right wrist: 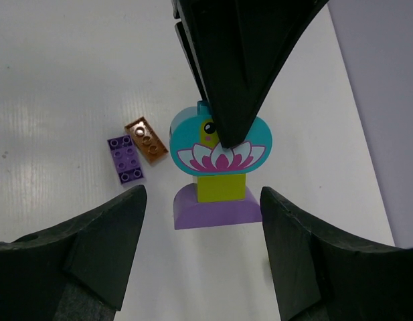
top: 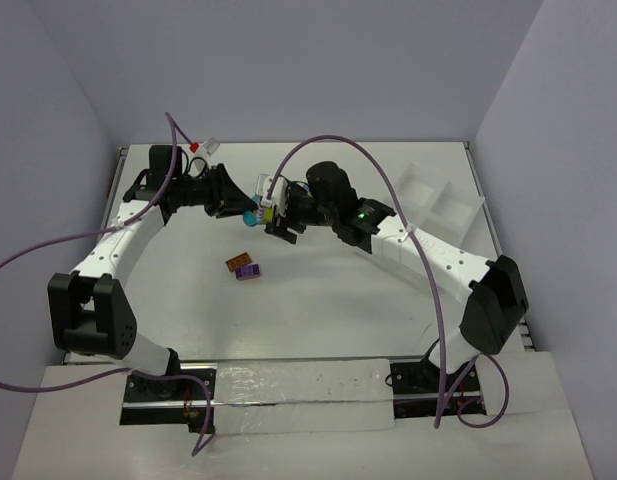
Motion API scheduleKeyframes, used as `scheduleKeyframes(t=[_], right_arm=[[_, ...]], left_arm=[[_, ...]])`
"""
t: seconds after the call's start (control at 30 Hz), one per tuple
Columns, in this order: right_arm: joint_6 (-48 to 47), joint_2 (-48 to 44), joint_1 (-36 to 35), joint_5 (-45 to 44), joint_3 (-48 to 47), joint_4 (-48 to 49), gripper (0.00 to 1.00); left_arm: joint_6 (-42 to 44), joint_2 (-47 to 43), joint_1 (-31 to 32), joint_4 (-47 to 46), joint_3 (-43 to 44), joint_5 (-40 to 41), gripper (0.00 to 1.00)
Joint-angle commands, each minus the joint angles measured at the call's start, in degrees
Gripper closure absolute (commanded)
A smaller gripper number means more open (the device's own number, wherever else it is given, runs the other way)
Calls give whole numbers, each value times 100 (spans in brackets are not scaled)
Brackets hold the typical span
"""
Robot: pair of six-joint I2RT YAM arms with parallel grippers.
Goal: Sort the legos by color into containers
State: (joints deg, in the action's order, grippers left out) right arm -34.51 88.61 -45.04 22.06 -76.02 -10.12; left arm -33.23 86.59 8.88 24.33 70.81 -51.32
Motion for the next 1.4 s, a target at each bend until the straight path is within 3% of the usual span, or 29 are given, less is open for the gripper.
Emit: scheduleKeyframes(t=[0.0, 0.13, 0.53, 0.67, 0.73, 0.77, 0.83, 1.0, 1.2, 1.37], right_arm=[[-65, 191, -40, 158, -369, 27, 25], [-38, 292, -32, 190, -353, 70, 25], [185, 602, -40, 223, -499, 160, 46], [208, 607, -33, 128, -514, 152, 66], [173, 561, -40, 9, -457, 115, 79], [173, 531, -40, -51, -391, 108, 91], [181, 458, -22, -212, -276, 160, 100], [334, 235, -22, -317, 226, 278, 100], [994, 96, -22, -699, 751, 325, 100], [1430, -194, 5, -950, 1354, 423, 100]], left_arm=[[212, -282, -27, 133, 92, -169, 100], [114, -368, -27, 26, -18, -187, 100], [124, -448, -27, -27, -5, -222, 100], [166, -448, -27, 44, 12, -161, 100], [186, -450, -27, 89, 30, -63, 100], [208, -450, -27, 112, 45, -33, 100], [235, -441, -27, 201, 75, 92, 100], [272, -571, -207, 409, 110, 564, 100], [-452, -871, -790, -557, -433, -8, 100], [-719, -758, -810, -754, -444, 140, 100]])
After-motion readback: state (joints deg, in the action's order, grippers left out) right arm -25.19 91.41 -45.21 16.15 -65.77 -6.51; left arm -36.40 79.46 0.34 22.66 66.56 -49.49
